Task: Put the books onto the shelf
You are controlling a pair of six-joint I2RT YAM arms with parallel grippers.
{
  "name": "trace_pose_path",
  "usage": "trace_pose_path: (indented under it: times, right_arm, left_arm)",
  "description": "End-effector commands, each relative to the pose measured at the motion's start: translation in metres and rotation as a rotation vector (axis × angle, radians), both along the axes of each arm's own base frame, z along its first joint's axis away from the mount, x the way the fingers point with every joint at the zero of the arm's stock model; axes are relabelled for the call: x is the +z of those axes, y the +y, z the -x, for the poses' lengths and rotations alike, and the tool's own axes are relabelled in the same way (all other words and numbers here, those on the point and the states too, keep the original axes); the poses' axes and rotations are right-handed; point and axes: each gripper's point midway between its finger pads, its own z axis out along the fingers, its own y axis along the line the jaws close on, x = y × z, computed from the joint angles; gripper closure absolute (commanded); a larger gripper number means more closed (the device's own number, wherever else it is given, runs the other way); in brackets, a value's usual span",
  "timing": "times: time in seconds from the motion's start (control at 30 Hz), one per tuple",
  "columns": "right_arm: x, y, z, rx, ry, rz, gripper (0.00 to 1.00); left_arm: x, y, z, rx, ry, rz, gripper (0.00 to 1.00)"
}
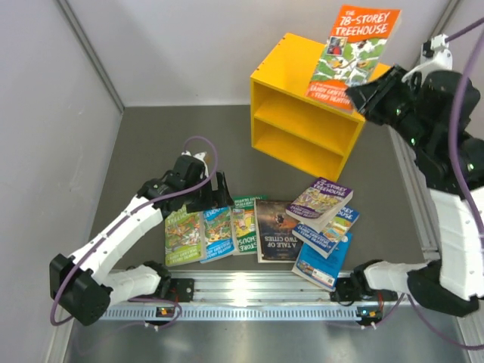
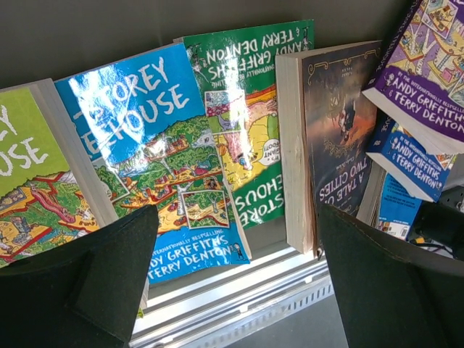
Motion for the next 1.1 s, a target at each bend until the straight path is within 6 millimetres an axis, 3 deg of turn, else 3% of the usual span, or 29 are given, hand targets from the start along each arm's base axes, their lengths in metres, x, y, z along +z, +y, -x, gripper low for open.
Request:
trace_pose_path:
  times: [0.0, 0.07, 0.27, 0.43, 0.63, 0.73, 0.77, 0.8, 0.9, 1.07]
  right_arm:
    - [-0.005, -0.021, -0.032, 0.061, 0.033, 0.012, 1.0]
    - [-0.016, -0.039, -0.056, 0.07, 0.085, -0.043, 1.0]
    - [-0.038, -0.059, -0.103, 0.108, 0.184, -0.143, 1.0]
    - [-0.056, -0.079, -0.116, 0.065, 0.232, -0.167, 1.0]
    - [-0.097, -0.09, -0.122, -0.001, 0.334, -0.178, 1.0]
    - [-0.113, -0.094, -0.122, -0.018, 0.371, -0.176, 0.77]
    - [-0.116, -0.096, -0.123, -0.024, 0.376, -0.172, 0.55]
    - [-0.117, -0.097, -0.123, -0.03, 0.379, -0.169, 0.44]
    - [-0.118, -0.104, -0.125, -0.055, 0.376, -0.162, 0.27]
    - [-0.11, -0.118, -0.121, -0.093, 0.368, -0.142, 0.16]
  left_arm:
    - [0.027, -0.006, -0.018, 0.023, -0.083, 0.039, 0.04]
    - [0.03, -0.005, -0.017, 0.028, -0.088, 0.038, 0.04]
    - [0.03, 0.004, -0.013, 0.054, -0.097, 0.022, 0.04]
    - [0.027, 0.01, -0.009, 0.073, -0.1, 0.013, 0.04]
    - [0.019, 0.013, -0.007, 0.084, -0.082, -0.002, 0.03]
    - [0.02, 0.014, -0.008, 0.091, -0.089, -0.005, 0.03]
    - [0.02, 0.014, -0.008, 0.089, -0.09, -0.006, 0.03]
    - [0.019, 0.014, -0.008, 0.088, -0.087, -0.006, 0.03]
    - [0.017, 0.013, -0.007, 0.081, -0.08, -0.007, 0.03]
    - [0.018, 0.014, -0.008, 0.081, -0.082, -0.015, 0.03]
